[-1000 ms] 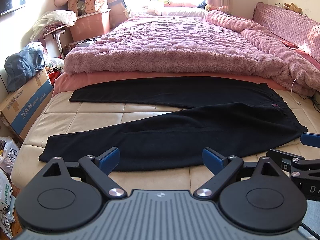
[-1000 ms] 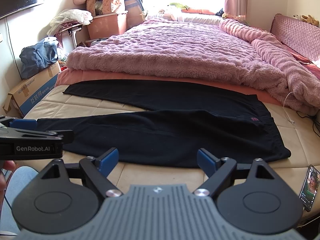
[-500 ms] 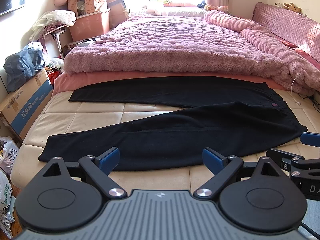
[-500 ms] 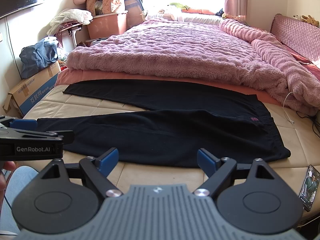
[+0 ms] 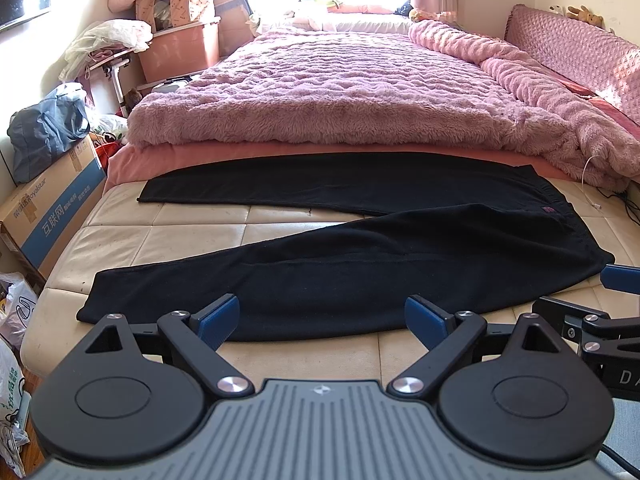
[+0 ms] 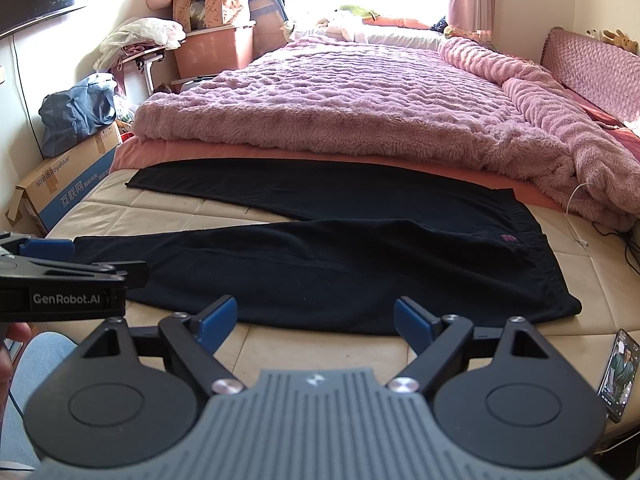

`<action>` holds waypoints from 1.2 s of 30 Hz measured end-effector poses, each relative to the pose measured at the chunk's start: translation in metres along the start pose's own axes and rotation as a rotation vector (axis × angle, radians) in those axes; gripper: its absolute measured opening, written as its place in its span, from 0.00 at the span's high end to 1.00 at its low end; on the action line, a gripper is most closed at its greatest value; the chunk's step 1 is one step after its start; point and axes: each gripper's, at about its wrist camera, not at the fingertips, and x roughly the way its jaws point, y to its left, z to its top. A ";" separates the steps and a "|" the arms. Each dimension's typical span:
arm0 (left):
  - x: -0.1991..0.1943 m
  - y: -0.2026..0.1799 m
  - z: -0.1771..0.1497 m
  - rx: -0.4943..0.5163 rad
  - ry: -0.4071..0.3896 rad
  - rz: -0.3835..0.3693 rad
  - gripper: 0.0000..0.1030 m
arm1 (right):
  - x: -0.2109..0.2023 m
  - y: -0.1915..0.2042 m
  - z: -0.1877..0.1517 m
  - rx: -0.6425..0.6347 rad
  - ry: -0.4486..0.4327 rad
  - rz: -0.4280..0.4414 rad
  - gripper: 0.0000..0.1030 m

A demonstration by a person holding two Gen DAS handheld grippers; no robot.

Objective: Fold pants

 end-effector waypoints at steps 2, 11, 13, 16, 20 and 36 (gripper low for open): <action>0.000 0.000 0.000 0.000 0.000 0.000 0.00 | -0.001 0.000 0.000 0.000 0.000 0.001 0.20; 0.000 0.000 0.000 0.000 0.000 -0.001 0.00 | -0.001 0.001 0.000 0.000 -0.001 0.000 0.20; 0.000 0.000 0.000 0.000 0.000 0.000 0.00 | -0.001 0.001 0.000 -0.001 -0.001 0.000 0.20; 0.000 0.000 0.000 0.000 0.000 0.000 0.00 | -0.002 0.001 0.000 0.000 -0.001 0.000 0.20; 0.000 0.000 0.000 0.000 0.000 0.000 0.00 | -0.002 0.001 0.001 -0.001 0.001 0.002 0.20; 0.007 0.032 0.007 0.055 -0.094 -0.101 0.30 | -0.004 -0.030 0.007 -0.051 -0.130 0.022 0.20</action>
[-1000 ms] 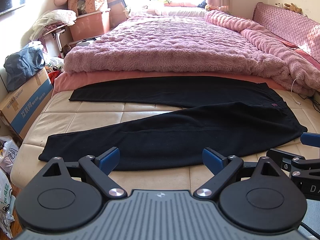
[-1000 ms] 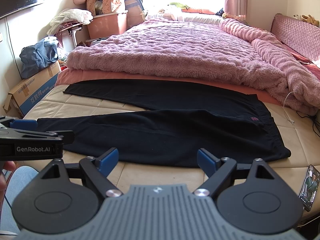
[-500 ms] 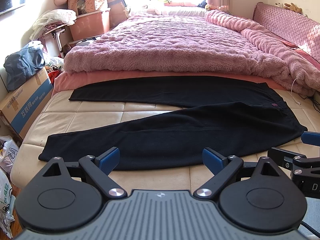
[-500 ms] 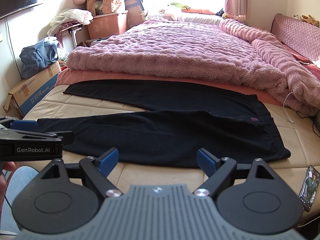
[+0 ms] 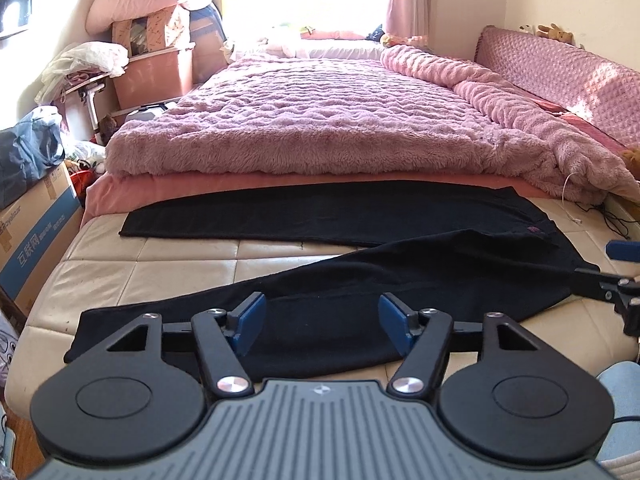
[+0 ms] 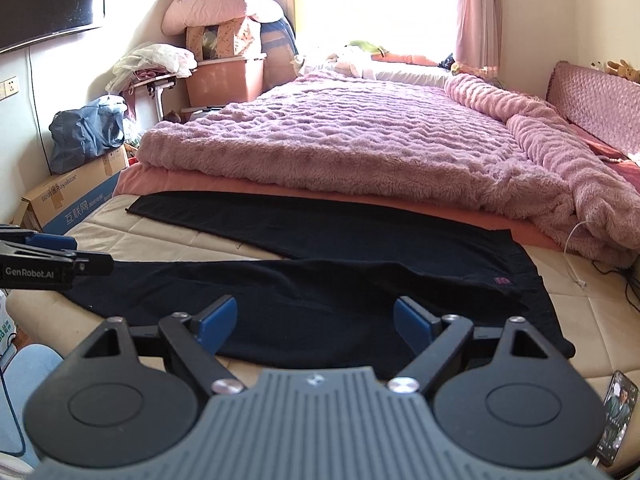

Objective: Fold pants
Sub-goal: 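Reach both grippers to the pant leg cuffs and close on them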

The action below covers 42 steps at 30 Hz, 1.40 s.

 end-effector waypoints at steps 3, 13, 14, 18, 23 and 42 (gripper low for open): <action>0.006 0.011 0.001 0.066 0.005 0.003 0.37 | 0.007 -0.014 -0.001 -0.049 -0.025 0.009 0.22; 0.047 0.062 -0.023 0.442 0.135 -0.090 0.46 | 0.058 -0.079 -0.017 -0.180 0.120 0.027 0.73; 0.052 0.068 -0.028 0.477 0.162 -0.087 0.46 | 0.063 -0.085 -0.020 -0.195 0.138 0.024 0.75; 0.076 0.098 -0.050 0.597 0.275 -0.027 0.46 | 0.088 -0.112 -0.034 -0.200 0.218 0.021 0.85; 0.115 0.139 -0.078 0.700 0.413 0.087 0.46 | 0.120 -0.130 -0.053 -0.238 0.297 -0.022 0.85; 0.168 0.143 -0.125 0.995 0.395 0.364 0.54 | 0.165 -0.174 -0.087 -0.436 0.442 -0.114 0.85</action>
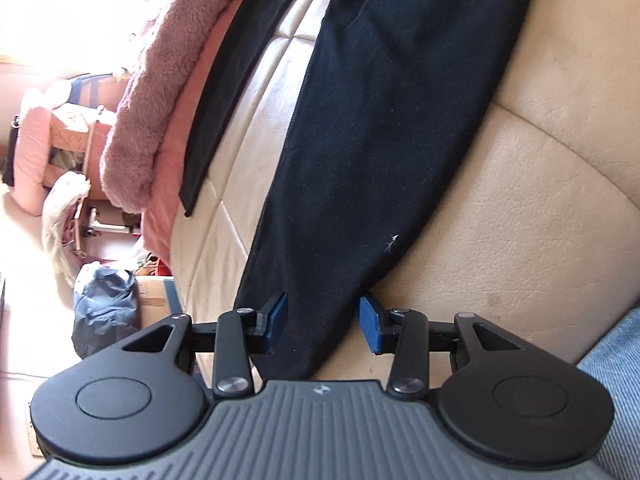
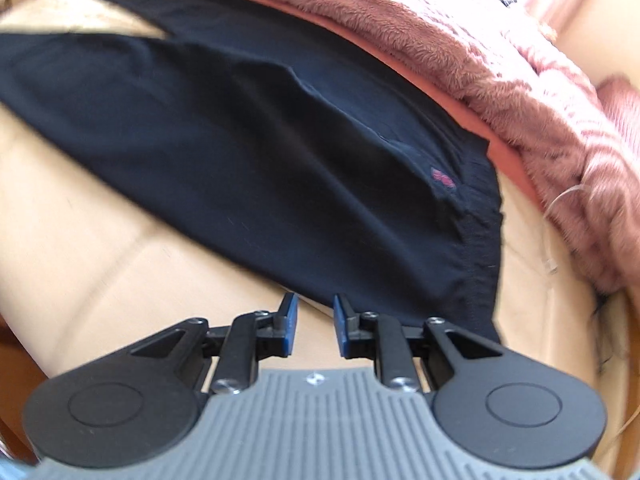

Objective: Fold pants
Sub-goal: 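Reach both grippers to the pant leg cuffs and close on them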

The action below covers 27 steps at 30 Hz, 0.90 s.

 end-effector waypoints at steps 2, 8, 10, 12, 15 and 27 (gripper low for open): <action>0.005 -0.001 0.001 0.000 0.028 0.046 0.57 | 0.003 -0.003 -0.008 -0.062 0.022 -0.033 0.85; 0.019 0.007 0.002 -0.051 0.121 0.065 0.74 | 0.016 0.003 -0.028 -0.358 0.049 -0.157 0.85; 0.018 0.007 0.003 -0.068 0.130 0.058 0.78 | 0.021 0.007 -0.033 -0.459 0.052 -0.180 0.85; 0.020 0.010 0.004 -0.113 0.137 0.047 0.81 | 0.025 0.010 -0.035 -0.529 0.051 -0.201 0.85; 0.018 0.016 0.005 -0.208 0.149 0.031 0.88 | 0.029 0.015 -0.035 -0.622 0.045 -0.226 0.85; -0.003 0.044 0.007 -0.449 0.142 0.021 0.96 | 0.027 0.027 -0.043 -0.742 0.025 -0.306 0.85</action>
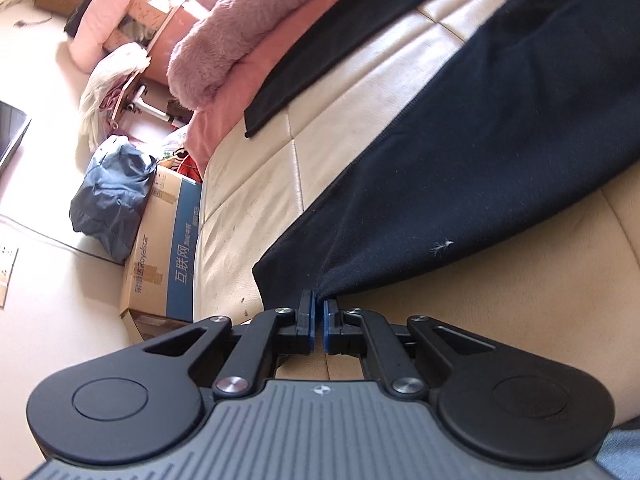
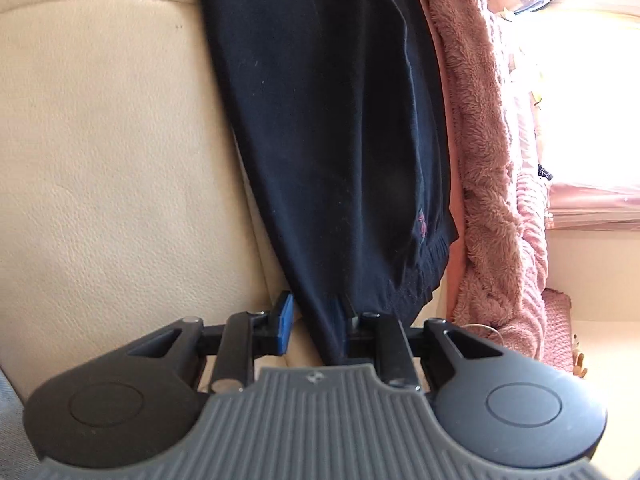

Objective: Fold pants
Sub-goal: 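Reach both grippers to the pant leg cuffs and close on them, then carry the held cuffs with both grippers over onto the waistband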

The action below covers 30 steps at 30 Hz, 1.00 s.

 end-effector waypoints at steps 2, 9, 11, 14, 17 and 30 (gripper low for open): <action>-0.002 0.002 0.002 -0.020 0.003 0.000 0.97 | 0.003 0.001 0.001 0.000 -0.003 -0.001 0.86; -0.017 0.016 0.008 -0.112 -0.011 0.002 0.97 | 0.002 0.003 0.000 0.050 -0.031 -0.035 1.00; -0.023 0.024 0.011 -0.147 -0.026 0.005 0.97 | -0.003 -0.004 -0.003 0.100 -0.048 -0.050 1.00; -0.034 0.036 0.017 -0.187 -0.054 0.023 0.99 | -0.014 -0.019 -0.005 0.178 -0.073 -0.081 1.00; -0.045 0.054 0.029 -0.232 -0.086 0.040 0.99 | -0.025 -0.044 -0.005 0.265 -0.104 -0.114 1.00; -0.016 0.136 0.126 -0.379 -0.091 0.056 0.99 | -0.004 -0.173 0.031 0.515 -0.173 -0.128 1.00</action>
